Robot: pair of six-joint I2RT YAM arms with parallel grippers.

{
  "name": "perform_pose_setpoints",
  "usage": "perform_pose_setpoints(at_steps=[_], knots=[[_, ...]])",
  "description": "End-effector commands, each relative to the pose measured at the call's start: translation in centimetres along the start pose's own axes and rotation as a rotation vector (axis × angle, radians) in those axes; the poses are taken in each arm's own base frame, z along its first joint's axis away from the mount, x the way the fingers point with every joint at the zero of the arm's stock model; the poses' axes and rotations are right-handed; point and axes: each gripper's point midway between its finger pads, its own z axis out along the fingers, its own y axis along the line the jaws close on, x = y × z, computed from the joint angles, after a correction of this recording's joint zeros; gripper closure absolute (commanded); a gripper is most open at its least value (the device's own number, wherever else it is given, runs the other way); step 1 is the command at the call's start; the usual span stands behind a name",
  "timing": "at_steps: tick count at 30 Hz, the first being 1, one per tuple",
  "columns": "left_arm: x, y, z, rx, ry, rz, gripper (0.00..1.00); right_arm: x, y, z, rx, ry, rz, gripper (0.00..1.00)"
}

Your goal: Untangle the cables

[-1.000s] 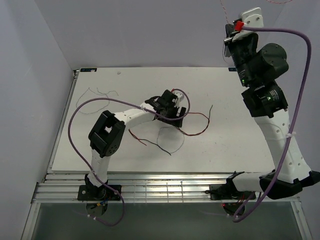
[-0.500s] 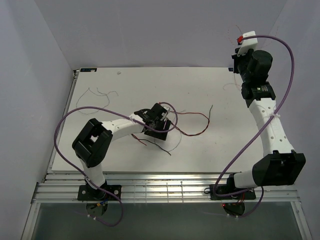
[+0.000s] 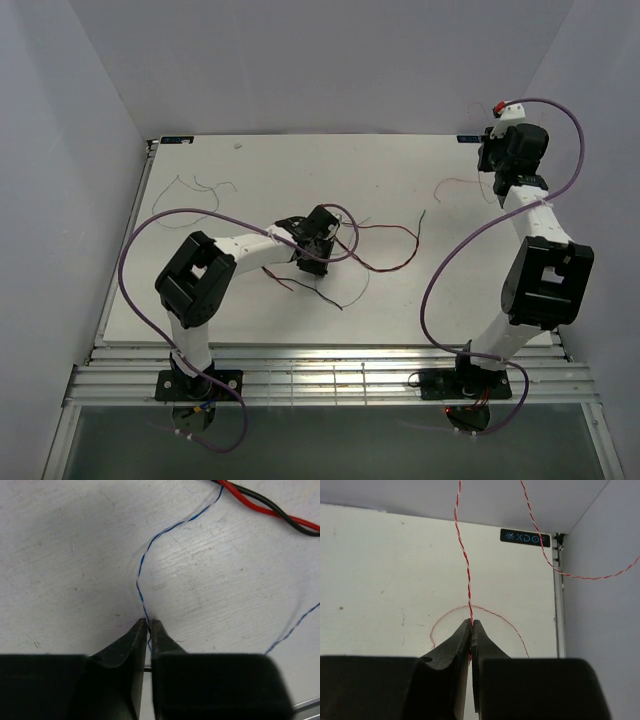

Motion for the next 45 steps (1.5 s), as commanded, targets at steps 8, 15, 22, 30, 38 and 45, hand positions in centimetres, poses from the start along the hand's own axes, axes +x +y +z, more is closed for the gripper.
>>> perform_pose_setpoints(at_steps=[8,15,22,30,38,45], knots=[[-4.9,0.4,-3.3,-0.065,-0.157,-0.061,1.0,4.8,-1.7,5.2,0.066,0.128,0.106,0.92],[-8.9,-1.2,-10.2,0.045,-0.375,-0.083,1.0,8.4,-1.3,4.7,0.057,0.275,0.106,0.83],[-11.2,-2.9,-16.5,0.165,-0.54,-0.065,1.0,13.1,0.8,0.9,0.041,0.466,0.215,0.9],[-12.3,-4.6,-22.1,0.285,-0.644,-0.02,1.0,11.8,4.5,-3.9,-0.079,0.418,0.277,0.8],[-14.4,-4.2,-26.9,0.284,-0.789,-0.032,1.0,7.6,14.0,-7.7,-0.409,0.236,0.328,0.45],[-19.5,0.6,-24.5,0.011,-0.812,-0.165,1.0,6.6,17.1,-9.1,-0.449,0.226,0.304,0.1]])
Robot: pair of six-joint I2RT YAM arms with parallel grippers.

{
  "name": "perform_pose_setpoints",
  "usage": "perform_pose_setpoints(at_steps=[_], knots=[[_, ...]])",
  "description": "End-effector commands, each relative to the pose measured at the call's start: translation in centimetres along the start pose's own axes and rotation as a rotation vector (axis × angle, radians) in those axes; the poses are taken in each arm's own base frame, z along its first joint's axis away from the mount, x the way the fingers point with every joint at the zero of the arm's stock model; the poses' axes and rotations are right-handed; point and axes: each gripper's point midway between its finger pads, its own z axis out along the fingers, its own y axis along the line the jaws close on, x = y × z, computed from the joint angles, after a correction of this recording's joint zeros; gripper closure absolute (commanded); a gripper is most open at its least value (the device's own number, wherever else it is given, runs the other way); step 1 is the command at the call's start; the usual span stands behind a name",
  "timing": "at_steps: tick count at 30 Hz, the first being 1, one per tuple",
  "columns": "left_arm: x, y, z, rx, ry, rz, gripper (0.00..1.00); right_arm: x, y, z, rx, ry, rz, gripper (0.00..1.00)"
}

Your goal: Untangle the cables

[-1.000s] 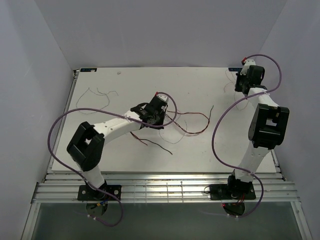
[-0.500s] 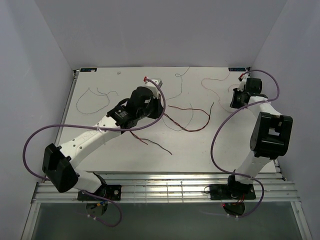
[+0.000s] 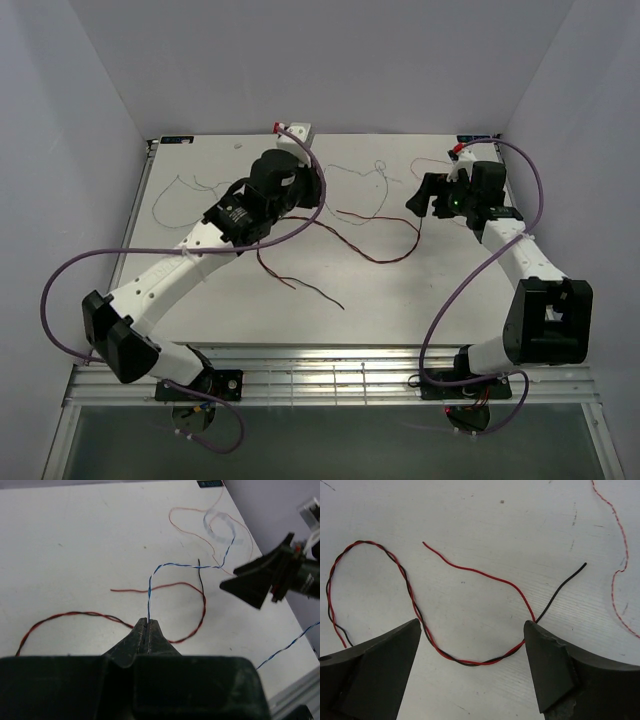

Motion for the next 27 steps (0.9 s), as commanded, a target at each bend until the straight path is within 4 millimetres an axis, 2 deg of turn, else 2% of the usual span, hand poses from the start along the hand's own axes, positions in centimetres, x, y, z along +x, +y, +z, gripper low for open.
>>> perform_pose_setpoints(at_steps=[1,2,3,4,5,6,7,8,9,10,11,12,13,14,15,18,19,21,22,24,27], knots=[[-2.2,3.4,3.0,-0.152,-0.031,-0.018,1.0,-0.9,1.5,-0.6,-0.019,-0.056,-0.019,0.1],[-1.4,5.4,5.1,-0.189,0.001,-0.034,1.0,-0.9,1.6,-0.6,-0.011,-0.063,0.006,0.09],[-1.2,5.9,6.3,-0.173,0.019,-0.042,1.0,-0.7,1.1,-0.8,0.023,-0.071,0.017,0.09],[-2.4,6.5,7.2,-0.18,-0.006,-0.051,1.0,-0.5,0.8,-0.8,0.041,-0.075,0.023,0.08],[-1.1,8.4,9.4,-0.224,0.025,-0.038,1.0,-0.3,0.5,-0.8,0.062,-0.076,0.038,0.08],[-1.1,9.2,10.4,-0.241,0.029,-0.032,1.0,-0.5,-0.1,-1.1,0.1,-0.089,0.037,0.02],[-2.2,9.4,11.3,-0.23,0.011,-0.032,1.0,-0.3,-0.5,-1.2,0.121,-0.085,0.04,0.02],[-2.2,10.6,12.2,-0.237,0.019,-0.033,1.0,-0.2,-0.6,-1.4,0.134,-0.085,0.04,0.02],[-0.8,11.6,14.2,-0.241,0.046,-0.021,1.0,-0.5,-0.9,-1.8,0.161,-0.097,0.038,0.08],[-0.2,12.5,15.1,-0.259,0.057,-0.012,1.0,-0.6,-1.1,-1.9,0.175,-0.099,0.043,0.09],[-0.7,13.4,15.8,-0.28,0.047,-0.006,1.0,-0.5,-1.2,-2.1,0.184,-0.097,0.045,0.09],[1.5,14.8,17.5,-0.31,0.095,0.013,1.0,-0.7,-1.3,-2.4,0.199,-0.102,0.045,0.1],[2.0,15.7,18.2,-0.33,0.108,0.019,1.0,-0.9,-1.3,-2.6,0.208,-0.106,0.047,0.1],[1.5,16.3,18.9,-0.335,0.101,0.014,1.0,-1.0,-1.4,-2.8,0.216,-0.108,0.05,0.1],[3.8,17.3,20.2,-0.35,0.156,0.011,1.0,-1.0,-1.5,-3.0,0.225,-0.104,0.058,0.1],[5.0,18.5,22.0,-0.356,0.172,-0.005,1.0,-1.1,-1.2,-3.5,0.229,-0.107,0.062,0.1],[6.7,19.2,23.0,-0.366,0.204,0.0,1.0,-1.1,-1.1,-3.6,0.227,-0.108,0.065,0.1],[7.5,19.8,23.7,-0.381,0.215,0.003,1.0,-1.1,-0.8,-3.9,0.22,-0.107,0.064,0.1],[8.9,20.4,24.4,-0.396,0.238,0.007,1.0,-1.1,-0.7,-4.0,0.218,-0.106,0.064,0.1],[9.6,21.6,24.5,-0.449,0.25,0.011,0.99,-1.2,-0.4,-4.4,0.21,-0.108,0.063,0.1],[11.1,22.6,24.4,-0.482,0.288,0.009,0.9,-0.9,-0.1,-4.8,0.2,-0.103,0.06,0.1]])
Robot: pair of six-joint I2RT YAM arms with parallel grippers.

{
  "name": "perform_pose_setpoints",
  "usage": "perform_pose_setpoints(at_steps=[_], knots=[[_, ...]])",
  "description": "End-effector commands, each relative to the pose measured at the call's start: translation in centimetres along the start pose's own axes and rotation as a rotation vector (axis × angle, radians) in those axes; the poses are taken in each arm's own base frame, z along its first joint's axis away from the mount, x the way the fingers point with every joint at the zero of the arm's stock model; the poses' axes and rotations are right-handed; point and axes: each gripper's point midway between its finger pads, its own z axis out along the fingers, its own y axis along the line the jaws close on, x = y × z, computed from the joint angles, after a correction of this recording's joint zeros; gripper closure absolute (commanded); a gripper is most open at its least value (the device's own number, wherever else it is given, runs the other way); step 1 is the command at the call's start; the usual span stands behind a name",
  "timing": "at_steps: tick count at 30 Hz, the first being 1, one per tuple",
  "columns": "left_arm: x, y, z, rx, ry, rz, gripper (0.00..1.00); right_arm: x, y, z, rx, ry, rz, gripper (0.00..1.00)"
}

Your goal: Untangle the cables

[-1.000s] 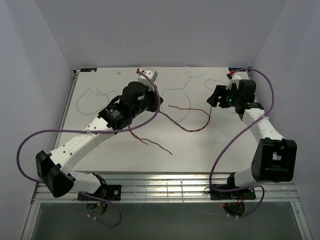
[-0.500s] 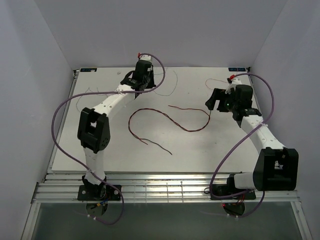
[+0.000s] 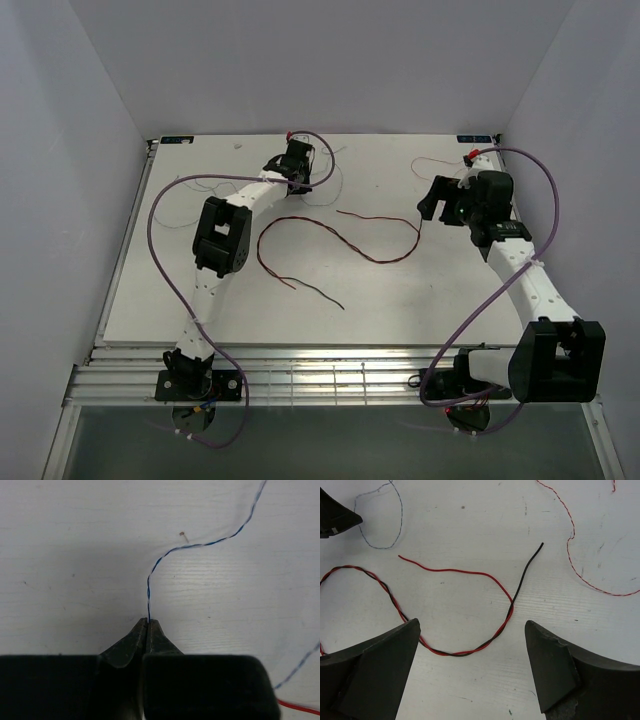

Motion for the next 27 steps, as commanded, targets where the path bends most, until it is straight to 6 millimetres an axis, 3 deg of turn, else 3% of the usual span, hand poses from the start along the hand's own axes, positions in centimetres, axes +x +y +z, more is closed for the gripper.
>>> perform_pose_setpoints(at_steps=[1,2,4,5,6,8,9,10,11,12,13,14,15,16,17,18,19,20,21,23,25,26,27], knots=[[-2.3,0.8,-1.4,-0.037,-0.037,-0.011,0.86,-0.9,0.7,-1.2,-0.019,-0.03,-0.009,0.1],[-2.6,0.8,-1.9,-0.034,-0.039,-0.016,0.71,-0.6,1.0,-1.3,-0.04,-0.02,-0.027,0.1],[-2.3,0.5,-2.5,-0.011,-0.026,-0.018,0.57,-0.2,1.4,-1.3,-0.063,-0.006,-0.044,0.1],[-2.6,0.4,-3.1,0.001,-0.028,-0.022,0.41,0.1,1.7,-1.2,-0.072,0.006,-0.054,0.1],[-3.8,0.1,-4.4,0.02,-0.052,-0.036,0.37,0.3,1.6,-0.9,-0.061,0.014,-0.058,0.1],[-4.2,-0.4,-5.9,0.059,-0.054,-0.045,0.27,0.9,2.1,-0.5,-0.061,0.034,-0.075,0.1],[-5.8,-0.7,-8.1,0.083,-0.088,-0.071,0.2,1.4,1.7,-0.1,-0.033,0.054,-0.075,0.1],[-6.0,-0.9,-9.0,0.103,-0.089,-0.08,0.17,1.8,1.7,0.1,-0.02,0.068,-0.068,0.1],[-5.2,-0.7,-9.7,0.108,-0.073,-0.086,0.15,2.3,0.9,0.6,0.026,0.09,-0.052,0.1],[-6.7,-0.7,-12.2,0.13,-0.114,-0.108,0.12,3.0,0.4,0.8,0.061,0.121,-0.024,0.1],[-6.7,-0.9,-13.4,0.151,-0.116,-0.131,0.11,2.9,0.0,0.9,0.093,0.129,-0.015,0.09],[-4.9,-0.6,-13.7,0.151,-0.082,-0.138,0.1,3.5,-1.1,1.6,0.155,0.154,0.001,0.09],[-4.8,-0.7,-14.7,0.171,-0.089,-0.152,0.07,4.1,-1.7,1.7,0.195,0.185,0.022,0.08],[-6.0,-0.8,-17.5,0.205,-0.137,-0.175,0.03,4.2,-1.9,2.0,0.213,0.192,0.053,0.07],[-5.4,-0.9,-18.3,0.228,-0.135,-0.18,0.02,4.1,-2.1,2.4,0.23,0.193,0.069,0.06],[-3.4,-0.6,-18.4,0.233,-0.115,-0.184,0.02,4.6,-2.7,3.2,0.259,0.209,0.079,0.05],[-2.9,-0.7,-19.2,0.249,-0.118,-0.185,0.02,4.6,-2.8,3.7,0.274,0.207,0.091,0.04],[-3.5,-0.6,-21.2,0.271,-0.149,-0.198,0.02,4.7,-3.1,4.3,0.294,0.211,0.118,0.03],[-1.8,-0.2,-21.3,0.263,-0.125,-0.2,0.02,4.7,-3.4,5.3,0.311,0.221,0.119,0.0],[-1.6,0.0,-23.3,0.277,-0.147,-0.214,0.02,5.6,-4.0,7.2,0.34,0.259,0.123,0.0],[0.3,0.2,-23.7,0.274,-0.122,-0.216,0.02,4.4,-3.8,8.6,0.355,0.251,0.115,0.09],[0.1,0.4,-24.8,0.283,-0.14,-0.217,0.02,5.6,-4.7,9.5,0.399,0.29,0.108,0.14],[0.6,0.8,-24.9,0.263,-0.134,-0.229,0.02,5.4,-4.9,9.9,0.421,0.294,0.104,0.16]])
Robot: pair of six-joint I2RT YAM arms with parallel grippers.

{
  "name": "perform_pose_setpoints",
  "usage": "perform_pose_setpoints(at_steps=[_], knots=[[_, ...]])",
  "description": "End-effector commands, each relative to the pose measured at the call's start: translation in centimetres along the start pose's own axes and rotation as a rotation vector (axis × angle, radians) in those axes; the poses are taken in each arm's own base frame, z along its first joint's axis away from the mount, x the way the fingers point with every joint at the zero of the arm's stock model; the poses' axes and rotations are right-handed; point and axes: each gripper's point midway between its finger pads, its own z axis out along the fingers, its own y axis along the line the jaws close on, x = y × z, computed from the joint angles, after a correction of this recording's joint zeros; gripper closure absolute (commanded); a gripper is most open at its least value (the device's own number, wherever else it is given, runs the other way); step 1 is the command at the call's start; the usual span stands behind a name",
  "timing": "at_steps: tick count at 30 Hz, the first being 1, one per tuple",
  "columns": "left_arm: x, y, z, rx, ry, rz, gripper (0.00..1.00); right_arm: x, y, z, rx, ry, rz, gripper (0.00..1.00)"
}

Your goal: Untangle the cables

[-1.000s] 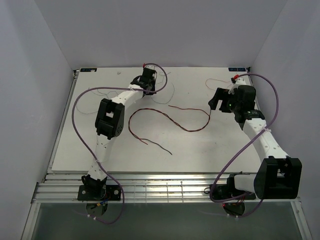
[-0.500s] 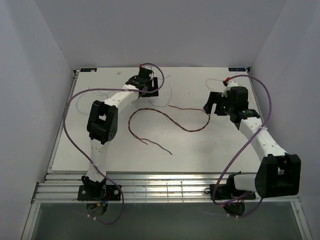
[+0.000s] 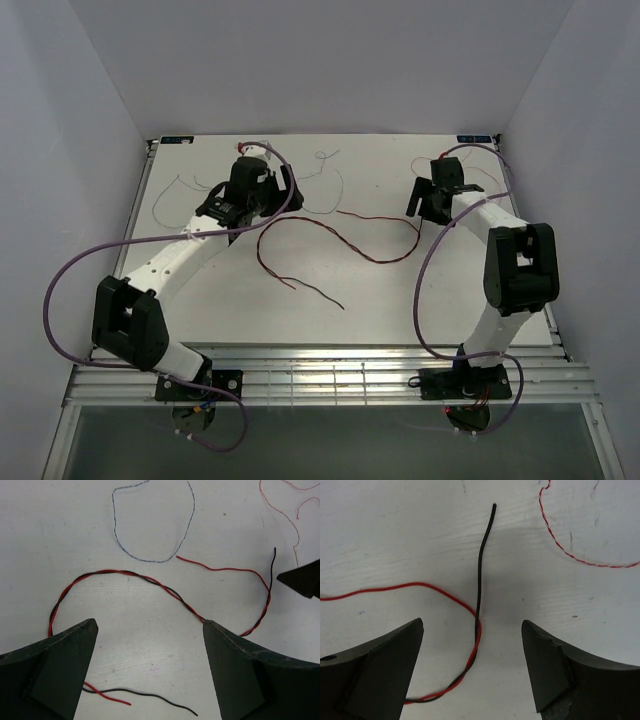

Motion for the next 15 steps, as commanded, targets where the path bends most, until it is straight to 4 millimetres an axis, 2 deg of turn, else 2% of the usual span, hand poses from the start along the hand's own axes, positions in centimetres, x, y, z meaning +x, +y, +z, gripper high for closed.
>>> perform_pose_setpoints(at_steps=[1,2,4,5,7,11,15], knots=[[1.7,0.3,-1.6,-0.003,0.017,-0.037,0.02,-3.1,0.3,1.1,0.09,-0.052,0.025,0.18],[1.8,0.4,-1.9,-0.007,0.016,-0.041,0.02,-2.5,0.1,2.2,0.11,-0.023,0.025,0.21],[2.2,0.7,-2.8,-0.013,0.013,-0.063,0.02,-3.4,0.0,2.8,0.139,-0.048,0.047,0.3],[2.3,0.7,-3.0,-0.01,0.013,-0.069,0.02,-3.2,-0.4,3.5,0.167,-0.048,0.054,0.37],[2.4,0.6,-3.4,0.006,0.005,-0.077,0.02,-3.3,-0.2,4.1,0.167,-0.054,0.07,0.42],[2.7,0.9,-3.6,-0.005,0.009,-0.082,0.02,-1.9,-0.6,5.3,0.188,-0.019,0.069,0.51],[2.8,1.0,-3.6,-0.008,0.013,-0.085,0.02,-0.3,-0.8,5.4,0.187,0.009,0.063,0.6]])
